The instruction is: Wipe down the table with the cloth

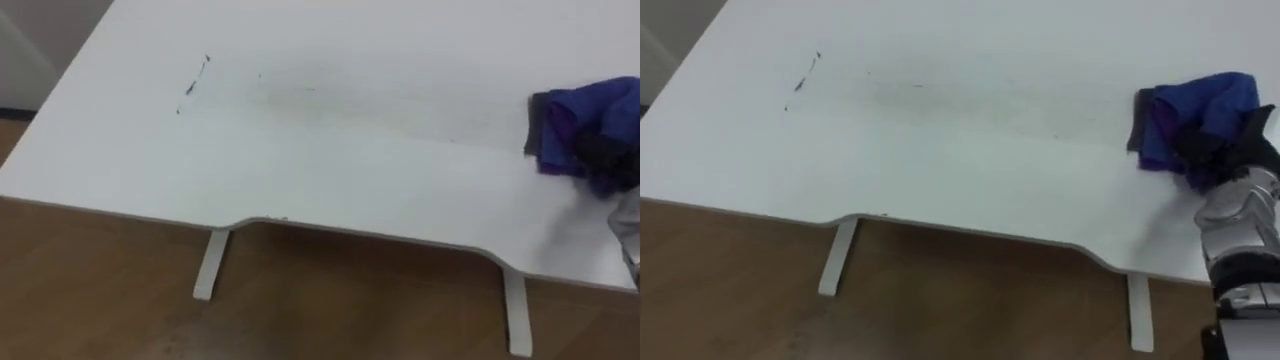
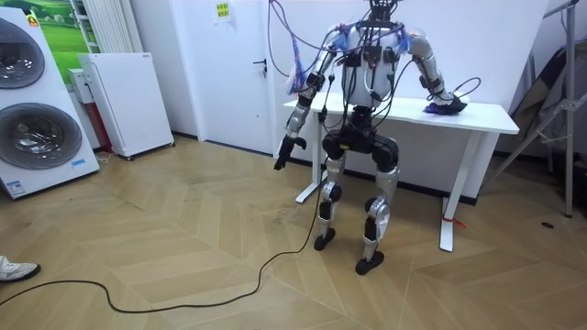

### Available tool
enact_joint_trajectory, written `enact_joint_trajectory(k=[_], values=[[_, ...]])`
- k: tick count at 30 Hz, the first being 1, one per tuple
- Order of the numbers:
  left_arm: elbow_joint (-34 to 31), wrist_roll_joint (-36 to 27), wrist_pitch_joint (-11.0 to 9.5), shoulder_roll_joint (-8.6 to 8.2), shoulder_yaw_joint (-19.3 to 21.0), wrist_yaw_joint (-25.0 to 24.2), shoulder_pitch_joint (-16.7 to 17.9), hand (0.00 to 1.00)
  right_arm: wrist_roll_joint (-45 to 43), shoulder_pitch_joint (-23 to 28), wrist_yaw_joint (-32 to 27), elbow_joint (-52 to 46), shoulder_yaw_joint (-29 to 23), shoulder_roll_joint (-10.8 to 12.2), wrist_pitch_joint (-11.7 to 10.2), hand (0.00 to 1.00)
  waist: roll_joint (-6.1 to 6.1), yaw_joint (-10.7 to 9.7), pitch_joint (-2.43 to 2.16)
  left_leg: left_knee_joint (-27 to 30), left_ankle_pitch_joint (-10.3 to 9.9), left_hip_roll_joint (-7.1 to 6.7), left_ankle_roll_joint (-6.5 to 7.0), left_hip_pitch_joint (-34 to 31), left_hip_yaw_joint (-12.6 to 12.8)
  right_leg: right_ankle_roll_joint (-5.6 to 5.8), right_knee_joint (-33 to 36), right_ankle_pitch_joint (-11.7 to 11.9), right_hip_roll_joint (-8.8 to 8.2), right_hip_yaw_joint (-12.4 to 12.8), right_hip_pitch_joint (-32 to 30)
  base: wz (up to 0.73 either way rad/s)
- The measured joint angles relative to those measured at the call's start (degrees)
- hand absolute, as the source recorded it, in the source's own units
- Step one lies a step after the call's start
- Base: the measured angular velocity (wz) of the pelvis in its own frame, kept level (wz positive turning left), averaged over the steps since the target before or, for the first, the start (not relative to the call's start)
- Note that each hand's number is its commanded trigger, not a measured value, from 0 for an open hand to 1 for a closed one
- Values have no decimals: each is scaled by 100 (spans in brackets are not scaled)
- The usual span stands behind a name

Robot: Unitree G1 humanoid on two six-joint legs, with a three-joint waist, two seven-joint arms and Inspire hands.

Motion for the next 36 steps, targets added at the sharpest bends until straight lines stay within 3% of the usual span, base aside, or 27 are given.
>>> enact_joint_trajectory(k=[2,6,8,9,19,23,24,31,36], values=[[8,-1,9,5,-109,-38,1,0,-117,-97,2,30,153,-55,-2,100,-54,67,19,-16,1,-3,-1,-24,-5,-6,-20,-3,-4,-42,-8,7],[-2,-76,75,15,-238,-46,-41,0,-270,-47,1,81,206,-62,2,100,-134,48,8,5,0,-11,1,-9,0,-6,-116,-10,-21,-220,85,13],[-91,-150,89,31,-265,-67,-47,0,-406,6,-1,64,211,-63,4,26,-163,47,-9,10,-1,-9,2,-6,2,-1,-137,-19,-19,-245,112,7],[-128,-150,89,32,-265,-84,-47,0,-427,10,1,60,212,-63,8,0,-164,49,-10,10,-1,-9,2,-5,8,2,-138,-24,-18,-245,117,0],[-291,-247,48,120,-263,-180,-166,0,-664,565,32,-22,304,-36,3,0,-248,-63,-32,-111,-20,-11,13,409,65,18,-232,-49,-13,-231,509,0],[-323,-246,-19,148,-260,-163,-318,0,-680,1117,104,-512,276,13,-3,0,-378,-98,-120,-219,-36,-3,34,634,304,51,-319,-68,-6,-141,712,-2],[-323,-245,-23,143,-260,-164,-316,0,-721,1151,134,-572,267,32,-1,0,-384,-102,-119,-232,-41,-2,41,679,346,57,-321,-64,-5,-101,735,-20],[-441,-238,-22,130,-89,-128,-251,0,-1012,1960,308,-1567,-146,360,-145,0,-419,-585,-120,-356,-106,-18,66,1082,412,101,-502,-61,22,45,1126,-3],[-670,-213,-125,-33,260,-138,-154,0,-1032,2528,346,-2076,-582,524,-272,0,-388,-704,-144,-463,-125,-15,66,1315,575,124,-502,-75,21,194,1238,-14]])
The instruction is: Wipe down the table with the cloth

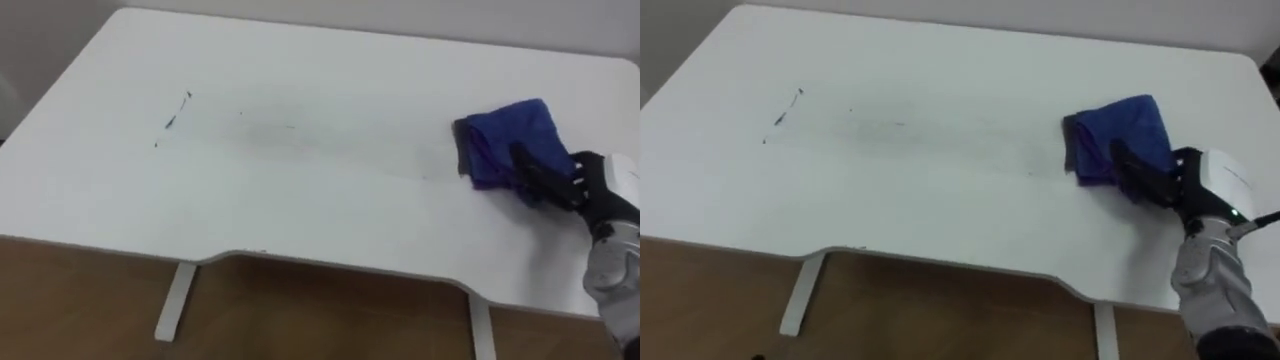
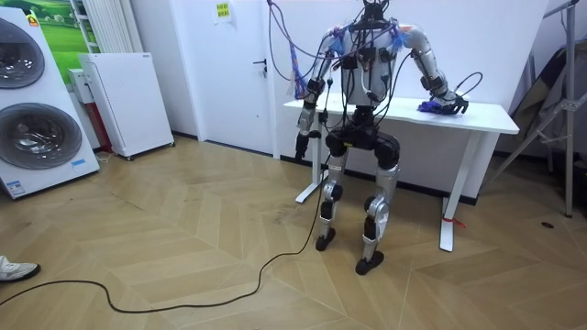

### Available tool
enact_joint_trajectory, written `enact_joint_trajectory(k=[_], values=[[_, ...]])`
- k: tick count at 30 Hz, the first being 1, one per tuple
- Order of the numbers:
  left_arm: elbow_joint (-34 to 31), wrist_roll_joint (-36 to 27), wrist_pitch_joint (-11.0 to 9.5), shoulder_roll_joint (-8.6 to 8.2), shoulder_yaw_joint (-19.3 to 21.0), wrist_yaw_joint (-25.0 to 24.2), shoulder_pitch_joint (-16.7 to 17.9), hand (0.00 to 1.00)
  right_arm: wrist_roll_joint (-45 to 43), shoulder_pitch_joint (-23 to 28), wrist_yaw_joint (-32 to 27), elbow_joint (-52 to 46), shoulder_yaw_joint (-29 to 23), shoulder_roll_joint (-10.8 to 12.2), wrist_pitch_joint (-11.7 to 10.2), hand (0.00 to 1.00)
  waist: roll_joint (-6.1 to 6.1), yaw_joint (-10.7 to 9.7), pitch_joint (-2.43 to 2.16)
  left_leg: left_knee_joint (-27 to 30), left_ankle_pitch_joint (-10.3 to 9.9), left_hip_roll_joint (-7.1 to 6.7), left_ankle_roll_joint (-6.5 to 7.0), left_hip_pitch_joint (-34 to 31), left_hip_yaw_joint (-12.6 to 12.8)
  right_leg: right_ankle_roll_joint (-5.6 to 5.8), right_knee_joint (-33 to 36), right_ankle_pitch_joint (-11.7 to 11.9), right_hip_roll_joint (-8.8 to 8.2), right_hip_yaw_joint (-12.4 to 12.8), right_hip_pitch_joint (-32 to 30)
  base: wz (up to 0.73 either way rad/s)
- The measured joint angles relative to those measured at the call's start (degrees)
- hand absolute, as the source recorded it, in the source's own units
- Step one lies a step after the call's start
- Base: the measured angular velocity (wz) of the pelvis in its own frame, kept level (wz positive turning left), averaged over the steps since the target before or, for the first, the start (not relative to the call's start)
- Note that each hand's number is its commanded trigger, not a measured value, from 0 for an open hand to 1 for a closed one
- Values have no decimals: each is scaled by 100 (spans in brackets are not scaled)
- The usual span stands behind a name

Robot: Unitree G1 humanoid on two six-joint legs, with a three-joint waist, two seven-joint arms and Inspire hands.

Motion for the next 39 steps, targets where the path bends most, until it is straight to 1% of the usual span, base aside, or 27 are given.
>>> enact_joint_trajectory(k=[1,2,4,6,7,8,11,13,15,16,18,20,22,24,25,26,27,29,30,31,33,34,35,36,37,39], values=[[1,-5,0,-54,91,-10,9,0,-96,111,47,-162,-150,22,16,0,3,-76,-7,-26,-3,-1,5,22,32,10,2,-6,-6,12,4,-13],[8,-10,-6,-79,123,-9,25,0,-124,291,47,-474,-244,23,25,0,2,-118,-4,-63,-3,-1,6,64,68,12,0,-8,-6,48,45,-13],[49,-9,-14,-109,170,-8,82,0,-249,544,48,-964,-365,26,-8,0,-4,-150,-2,-132,-3,-1,6,191,151,20,-2,-13,-5,141,101,-21],[83,-6,-49,-108,188,-7,150,0,-360,647,35,-1285,-413,28,-55,0,-35,-250,15,-158,-5,-2,9,301,194,32,-9,-20,-5,175,178,-16],[116,-7,-53,-112,199,-7,149,0,-433,655,32,-1394,-448,31,-127,0,-70,-282,26,-159,-6,1,9,345,247,32,-9,-22,-4,214,183,-17],[133,-7,-59,-134,199,-9,150,0,-472,657,31,-1485,-499,44,-165,0,-87,-285,26,-159,-20,7,13,380,295,32,-6,-21,1,261,200,-19],[226,-11,-86,-185,199,-10,156,0,-481,660,-18,-1579,-586,75,-232,0,-107,-292,27,-156,-88,8,32,493,363,49,-7,-29,1,328,258,-12],[233,-23,-87,-181,210,-9,205,0,-480,663,-43,-1609,-596,92,-232,0,-146,-310,1,-139,-114,8,34,502,376,63,-3,-38,0,345,268,-5],[233,-20,-86,-182,209,-10,265,0,-469,664,-98,-1687,-617,93,-238,0,-175,-356,-1,-135,-122,8,34,503,381,62,-4,-38,0,349,271,0],[233,-20,-86,-185,208,-10,314,0,-468,664,-146,-1706,-659,93,-279,0,-182,-398,-4,-126,-132,8,36,501,380,62,-5,-38,0,345,280,0],[236,-19,-81,-185,209,-10,397,0,-416,664,-284,-1722,-728,101,-321,0,-179,-457,2,-120,-149,7,38,503,378,66,-10,-40,-4,339,325,0],[236,-17,-79,-185,228,-12,441,0,-366,667,-349,-1722,-907,102,-346,0,-172,-503,5,-119,-162,2,43,502,376,81,-12,-49,-15,327,326,2],[235,12,-80,-204,445,-13,453,0,-270,669,-498,-1765,-1183,105,-363,0,-177,-582,5,-128,-164,1,42,500,374,93,-19,-57,-19,299,327,2],[232,4,-86,-209,591,-9,441,0,-192,695,-670,-1799,-1388,109,-428,0,-178,-625,5,-130,-165,1,42,512,380,93,-25,-57,-20,297,328,0],[231,-12,-122,-220,713,-1,425,0,-168,783,-772,-1801,-1572,111,-513,0,-188,-645,7,-139,-169,-2,42,534,382,94,-50,-58,-20,296,328,-3],[229,-14,-149,-240,840,4,425,0,-153,864,-852,-1800,-1748,111,-542,0,-190,-655,3,-141,-187,-2,41,552,393,98,-88,-60,-18,298,354,-3],[229,-13,-153,-239,862,13,426,0,-143,903,-910,-1796,-1830,110,-542,0,-191,-669,2,-142,-195,-2,42,559,397,100,-96,-61,-17,300,360,-4],[240,-13,-154,-242,971,27,449,0,-30,1000,-1059,-1670,-2078,111,-546,0,-198,-795,1,-141,-223,-8,46,582,399,111,-92,-69,-21,303,383,0],[239,-12,-156,-242,987,32,443,0,-10,1057,-1091,-1633,-2142,111,-544,0,-208,-814,3,-141,-226,-9,47,582,403,113,-92,-70,-23,304,383,0],[239,-16,-166,-236,1002,52,448,0,63,1167,-1135,-1524,-2225,110,-542,0,-222,-859,-5,-140,-228,-10,50,587,413,114,-90,-71,-23,312,383,-4],[239,-7,-165,-238,1040,97,469,0,269,1330,-1151,-1353,-2239,110,-520,0,-251,-909,-8,-139,-229,-9,51,598,437,115,-87,-71,-23,318,397,-6],[237,-6,-165,-235,1063,104,455,0,475,1450,-1154,-1184,-2253,110,-520,0,-262,-933,-5,-138,-229,-9,51,601,444,115,-86,-71,-23,333,420,-6],[238,-11,-169,-234,1068,109,442,0,657,1505,-1155,-899,-2285,110,-520,0,-277,-946,-6,-140,-230,-9,52,613,454,115,-81,-71,-23,346,420,-5],[241,-10,-173,-234,1072,113,442,0,753,1512,-1155,-721,-2301,110,-516,0,-305,-955,2,-143,-231,-9,53,620,461,115,-80,-71,-23,353,419,-9],[283,-9,-181,-236,1072,116,437,0,942,1521,-1150,-375,-2371,110,-477,0,-316,-952,11,-154,-232,-5,52,644,489,115,-79,-71,-19,392,420,-9],[382,-9,-175,-239,1076,114,447,0,1151,1588,-1141,-3,-2514,109,-412,0,-311,-974,10,-146,-255,-1,53,626,497,119,-82,-73,-15,409,414,-6]])
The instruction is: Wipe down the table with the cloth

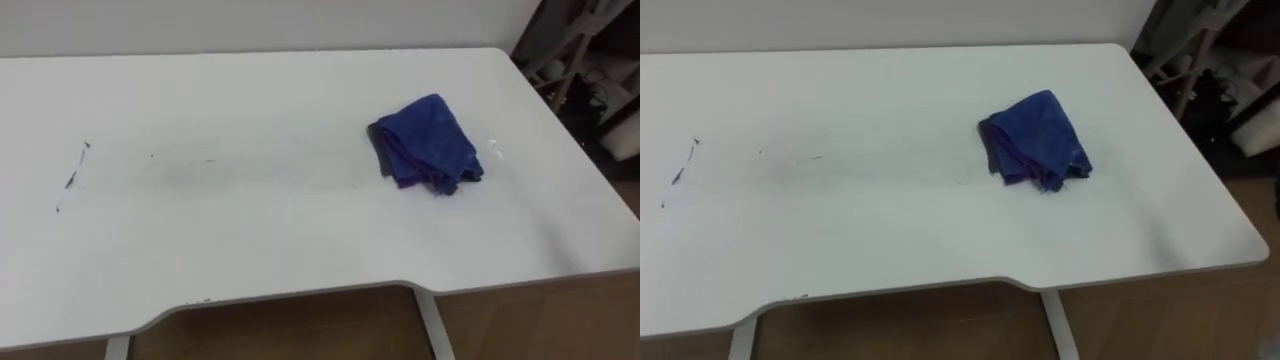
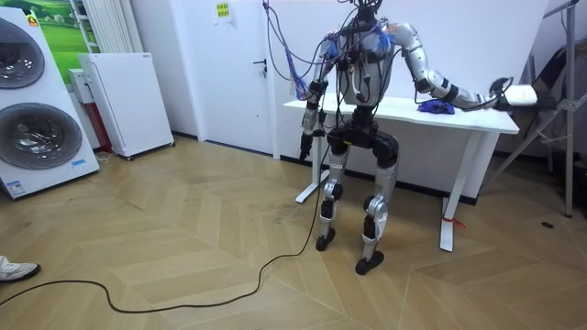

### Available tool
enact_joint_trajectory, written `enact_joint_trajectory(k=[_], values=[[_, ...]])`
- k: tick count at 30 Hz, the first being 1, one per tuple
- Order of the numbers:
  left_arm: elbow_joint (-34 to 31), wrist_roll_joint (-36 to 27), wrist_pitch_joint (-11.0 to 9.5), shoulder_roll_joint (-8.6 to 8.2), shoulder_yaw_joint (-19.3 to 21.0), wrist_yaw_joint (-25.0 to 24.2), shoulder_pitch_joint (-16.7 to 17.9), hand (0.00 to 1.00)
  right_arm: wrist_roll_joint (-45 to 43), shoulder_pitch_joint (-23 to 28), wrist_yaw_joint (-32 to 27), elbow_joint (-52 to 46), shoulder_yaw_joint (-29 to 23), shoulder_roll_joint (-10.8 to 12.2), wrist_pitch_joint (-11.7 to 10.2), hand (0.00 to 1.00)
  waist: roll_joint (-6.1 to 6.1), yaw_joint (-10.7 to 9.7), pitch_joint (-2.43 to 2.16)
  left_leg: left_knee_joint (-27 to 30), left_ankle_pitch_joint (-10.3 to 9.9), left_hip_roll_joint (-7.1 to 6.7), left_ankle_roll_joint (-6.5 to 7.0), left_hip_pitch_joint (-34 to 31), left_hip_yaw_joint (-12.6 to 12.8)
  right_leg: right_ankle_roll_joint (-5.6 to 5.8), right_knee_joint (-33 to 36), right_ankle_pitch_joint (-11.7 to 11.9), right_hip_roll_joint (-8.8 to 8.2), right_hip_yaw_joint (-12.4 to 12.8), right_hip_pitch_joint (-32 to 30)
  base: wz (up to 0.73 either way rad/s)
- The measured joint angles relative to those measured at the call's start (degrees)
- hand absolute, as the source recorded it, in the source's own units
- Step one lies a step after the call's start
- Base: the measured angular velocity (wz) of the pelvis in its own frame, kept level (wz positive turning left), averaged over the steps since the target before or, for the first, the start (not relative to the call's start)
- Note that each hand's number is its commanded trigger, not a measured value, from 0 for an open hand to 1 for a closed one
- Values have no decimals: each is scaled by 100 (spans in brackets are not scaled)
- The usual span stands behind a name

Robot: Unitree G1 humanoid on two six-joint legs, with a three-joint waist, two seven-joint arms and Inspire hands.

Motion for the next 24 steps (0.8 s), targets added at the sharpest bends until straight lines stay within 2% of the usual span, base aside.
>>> enact_joint_trajectory(k=[2,5,7,10,14,18,21,24], values=[[53,1,13,-11,73,-1,19,0,220,85,7,310,-168,0,65,0,2,-50,-7,8,-9,0,0,2,7,5,-10,-6,2,23,-21,0],[53,1,10,-17,354,5,80,0,1016,172,19,694,-473,0,53,0,-15,-144,-19,7,-10,-2,1,2,7,5,-16,-8,1,27,-22,0],[52,1,1,-16,504,47,83,0,1319,208,17,1059,-670,-2,52,0,-53,-148,-45,8,-11,0,0,9,2,5,-25,-8,9,23,-3,0],[47,-1,2,-18,554,99,91,0,1828,254,33,1520,-791,-2,64,0,-77,-215,-55,9,-16,1,-1,8,4,5,-24,-8,10,19,1,0],[72,-4,2,-13,553,123,70,0,1989,401,134,2089,-788,-2,81,0,-76,-275,-55,9,-20,1,-1,10,12,5,-24,-13,10,29,1,0],[85,-5,67,-22,544,127,82,0,2039,553,361,2606,-762,37,325,0,-53,-259,-47,12,-37,3,-2,39,32,10,-23,-17,9,51,14,-2],[107,-6,123,-21,461,166,49,0,2191,667,498,2912,-526,236,525,0,-50,-233,-50,5,-38,4,-2,53,31,10,-22,-20,9,58,22,0],[244,-3,174,-36,277,168,9,0,2135,832,797,3028,-210,594,707,0,-11,-226,-75,12,-45,4,-4,65,31,10,-23,-20,13,70,39,0]])
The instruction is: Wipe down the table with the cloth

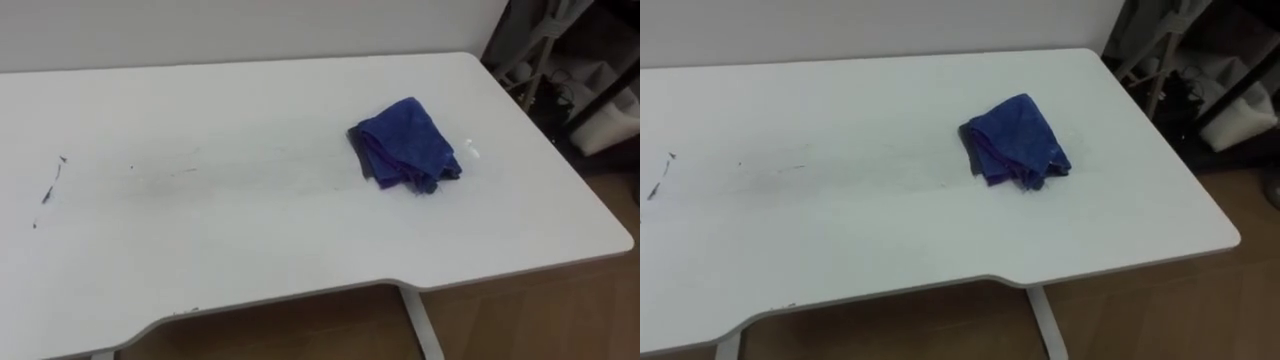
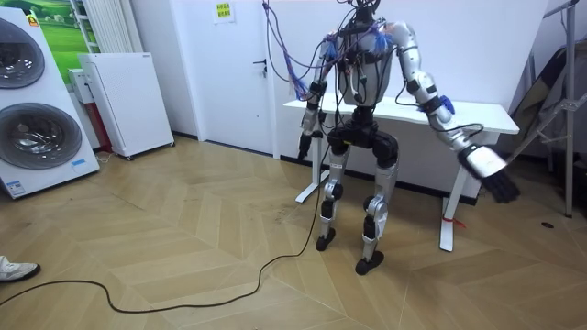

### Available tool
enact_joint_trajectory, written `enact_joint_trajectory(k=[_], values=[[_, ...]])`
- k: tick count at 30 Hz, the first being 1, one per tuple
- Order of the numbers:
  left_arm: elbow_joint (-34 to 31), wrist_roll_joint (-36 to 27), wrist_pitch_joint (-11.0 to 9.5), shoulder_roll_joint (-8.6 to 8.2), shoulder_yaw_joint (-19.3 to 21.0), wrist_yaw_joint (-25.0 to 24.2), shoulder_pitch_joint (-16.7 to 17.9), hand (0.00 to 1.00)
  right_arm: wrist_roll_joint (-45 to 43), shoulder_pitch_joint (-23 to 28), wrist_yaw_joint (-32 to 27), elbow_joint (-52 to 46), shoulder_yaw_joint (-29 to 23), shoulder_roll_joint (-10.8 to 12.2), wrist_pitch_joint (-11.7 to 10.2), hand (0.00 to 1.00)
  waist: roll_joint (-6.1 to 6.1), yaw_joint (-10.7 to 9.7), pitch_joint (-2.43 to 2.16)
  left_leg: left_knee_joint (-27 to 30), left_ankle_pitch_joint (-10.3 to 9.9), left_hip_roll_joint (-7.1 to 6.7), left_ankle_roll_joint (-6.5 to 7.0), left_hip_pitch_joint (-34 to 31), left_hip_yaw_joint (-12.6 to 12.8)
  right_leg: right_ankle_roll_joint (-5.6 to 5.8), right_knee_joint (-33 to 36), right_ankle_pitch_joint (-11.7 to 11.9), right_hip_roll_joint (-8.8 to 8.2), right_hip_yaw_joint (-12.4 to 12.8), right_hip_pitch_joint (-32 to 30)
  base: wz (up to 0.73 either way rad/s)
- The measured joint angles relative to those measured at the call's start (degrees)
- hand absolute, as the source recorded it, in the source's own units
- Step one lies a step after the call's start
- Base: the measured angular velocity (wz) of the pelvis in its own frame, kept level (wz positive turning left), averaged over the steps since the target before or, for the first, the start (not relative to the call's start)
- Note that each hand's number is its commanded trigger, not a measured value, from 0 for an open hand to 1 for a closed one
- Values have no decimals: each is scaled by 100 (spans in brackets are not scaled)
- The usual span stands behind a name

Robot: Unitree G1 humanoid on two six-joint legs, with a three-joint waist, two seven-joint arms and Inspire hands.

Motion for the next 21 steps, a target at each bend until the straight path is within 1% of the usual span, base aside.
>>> enact_joint_trajectory(k=[1,2,3,4,5,6,8,9,11,13,16,19,21], values=[[90,28,2,-30,-56,6,-19,0,-84,40,112,65,177,141,56,0,22,14,-13,9,-16,0,0,14,1,1,-3,0,0,0,14,-4],[155,76,3,-81,-72,33,-19,0,-229,14,190,132,322,304,118,0,51,38,-11,-3,-22,-1,-2,64,-1,3,-4,-2,0,9,49,-5],[195,82,3,-105,-76,61,-28,0,-299,15,241,160,394,386,144,0,67,50,-10,-2,-31,-1,-2,79,-5,5,-7,-3,0,9,65,0],[292,78,7,-141,-86,78,-64,0,-394,21,345,183,563,519,216,0,105,67,-8,7,-43,-2,-3,103,-12,9,-17,-10,0,6,100,0],[346,82,12,-167,-206,128,-89,0,-503,29,401,182,813,617,236,0,164,112,-5,30,-58,-1,2,102,-11,10,-13,-11,-1,9,104,0],[351,82,11,-186,-266,144,-94,0,-631,24,438,177,914,662,235,0,189,131,-1,33,-60,-1,2,101,-10,11,-12,-11,-3,9,104,0],[364,82,12,-278,-418,223,-103,0,-1037,-84,515,162,1258,800,233,0,295,170,-3,45,-61,-3,3,93,-18,11,-13,-11,-3,5,102,0],[364,82,13,-290,-467,225,-102,0,-1153,-129,515,162,1329,816,231,0,322,174,-2,48,-61,-3,3,91,-23,12,-13,-12,-3,4,102,3],[364,86,20,-328,-607,273,-142,0,-1546,-304,513,126,1707,836,241,0,413,231,7,64,-64,-5,5,78,-67,11,-10,-15,-3,-12,102,0],[378,130,55,-350,-723,351,-228,0,-1836,-365,536,43,1988,859,236,0,444,328,13,63,-64,-14,5,81,-131,13,-10,-26,-3,-32,119,8],[390,131,135,-365,-944,377,-227,0,-2239,-406,640,-151,2253,937,228,0,451,376,14,64,-66,-24,2,89,-204,13,-18,-57,-3,-78,178,14],[389,131,225,-383,-1196,403,-224,0,-2477,-359,847,-266,2506,1002,246,0,455,408,18,67,-66,-79,4,84,-384,23,-102,-89,-10,-79,303,29],[389,144,238,-396,-1270,418,-258,0,-2598,-329,992,-283,2637,1027,287,0,467,439,16,93,-75,-101,16,79,-449,23,-95,-120,-16,-79,319,20]])
